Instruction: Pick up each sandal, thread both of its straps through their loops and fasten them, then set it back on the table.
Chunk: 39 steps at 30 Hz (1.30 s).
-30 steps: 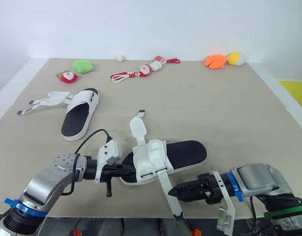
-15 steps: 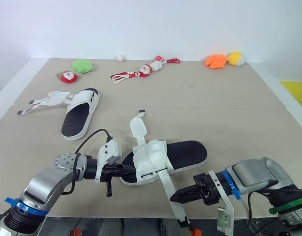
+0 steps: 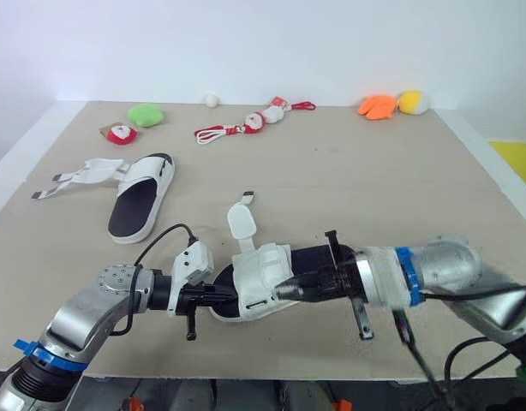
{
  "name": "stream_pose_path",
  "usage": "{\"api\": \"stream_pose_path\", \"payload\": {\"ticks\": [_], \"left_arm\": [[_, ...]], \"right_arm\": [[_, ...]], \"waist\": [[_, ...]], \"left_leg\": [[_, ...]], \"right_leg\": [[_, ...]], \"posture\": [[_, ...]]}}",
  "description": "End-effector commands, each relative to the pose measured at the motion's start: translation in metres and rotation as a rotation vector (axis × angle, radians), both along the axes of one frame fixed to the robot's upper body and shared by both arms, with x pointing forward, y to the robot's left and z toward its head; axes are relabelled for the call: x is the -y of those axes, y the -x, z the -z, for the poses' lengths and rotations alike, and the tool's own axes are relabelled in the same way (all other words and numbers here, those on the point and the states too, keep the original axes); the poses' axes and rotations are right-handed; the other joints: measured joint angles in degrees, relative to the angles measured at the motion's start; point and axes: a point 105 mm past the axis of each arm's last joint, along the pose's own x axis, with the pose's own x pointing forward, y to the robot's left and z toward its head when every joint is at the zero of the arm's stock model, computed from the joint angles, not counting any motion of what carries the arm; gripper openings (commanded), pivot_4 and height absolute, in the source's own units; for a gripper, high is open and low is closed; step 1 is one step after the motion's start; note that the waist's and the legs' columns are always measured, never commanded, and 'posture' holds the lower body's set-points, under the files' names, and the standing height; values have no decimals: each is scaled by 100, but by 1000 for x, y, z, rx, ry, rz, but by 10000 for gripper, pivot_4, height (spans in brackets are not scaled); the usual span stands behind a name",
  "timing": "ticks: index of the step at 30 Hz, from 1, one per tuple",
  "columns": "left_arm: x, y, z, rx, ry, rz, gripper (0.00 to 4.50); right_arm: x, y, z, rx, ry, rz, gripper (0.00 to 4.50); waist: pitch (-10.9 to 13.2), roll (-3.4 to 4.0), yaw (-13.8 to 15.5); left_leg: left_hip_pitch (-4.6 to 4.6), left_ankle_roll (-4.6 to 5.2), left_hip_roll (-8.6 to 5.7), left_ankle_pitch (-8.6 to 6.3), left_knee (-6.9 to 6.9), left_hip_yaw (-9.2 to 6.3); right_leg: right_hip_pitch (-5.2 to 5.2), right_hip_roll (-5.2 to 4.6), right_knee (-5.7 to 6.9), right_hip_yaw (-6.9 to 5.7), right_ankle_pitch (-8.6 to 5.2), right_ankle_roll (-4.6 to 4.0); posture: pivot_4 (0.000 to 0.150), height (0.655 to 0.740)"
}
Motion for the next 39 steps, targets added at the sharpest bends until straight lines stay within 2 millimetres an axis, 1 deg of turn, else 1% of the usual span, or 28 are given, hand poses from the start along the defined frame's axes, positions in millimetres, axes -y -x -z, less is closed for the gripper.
{"api": "stream_pose_path", "payload": {"ticks": [1,3,6,10,14,17,25,30,35,39], "left_arm": [[-1,1,9,-23,-34,-5,0],[-1,2,9,-23,-34,-6,0],[-1,2,9,-22,-34,-7,0],[-1,3,9,-23,-34,-8,0],[0,3,8,-20,-34,-5,0],[-1,3,9,-19,-36,-4,0],[1,3,8,-19,-32,-1,0],[2,4,9,-20,-27,-1,0],[4,4,9,-19,-22,-1,0],[4,4,9,-18,-21,-2,0]], "right_arm": [[-4,-14,-18,-218,4,87,148],[-4,-19,-14,-320,35,126,148],[-4,-26,-12,-411,42,158,148],[-7,-41,-12,-450,45,209,148],[-14,-69,-18,-486,3,322,148],[-15,-74,-14,-489,32,351,148],[-13,-89,-13,-493,73,426,148],[-10,-91,-8,-482,141,441,148],[-12,-95,-7,-486,177,450,148],[-15,-94,-7,-492,206,426,148]], "waist": [[0,0,-1],[0,0,6],[0,0,8],[-1,0,-2],[-1,1,-9],[-1,1,-2],[-1,1,-10],[-1,1,-11],[-1,2,-13],[-1,1,-15]], "left_leg": [[-8,0,2,0,0,0],[-16,0,5,0,0,-1],[-39,0,2,0,-1,-3],[-43,1,3,0,2,-2],[-42,2,7,1,6,-1],[-46,3,7,2,5,-2],[-47,4,11,2,3,-1],[-48,4,11,2,3,0],[-48,4,10,2,2,0],[-48,4,11,2,2,0]], "right_leg": [[-11,2,0,-2,2,-1],[-18,4,0,-11,4,-2],[-36,3,-1,-15,2,0],[-42,4,-1,-15,7,6],[-43,9,-1,-16,15,7],[-46,10,-1,-16,15,6],[-50,15,-1,-16,16,8],[-52,15,-1,-16,16,8],[-52,14,-1,-15,16,8],[-53,15,-1,-16,16,9]], "posture": [[1500,7400],[1500,7400],[1500,7400],[1500,7400],[1500,7400],[1500,7400],[1500,7400],[1500,7400],[1500,7400],[1500,7400]]}}
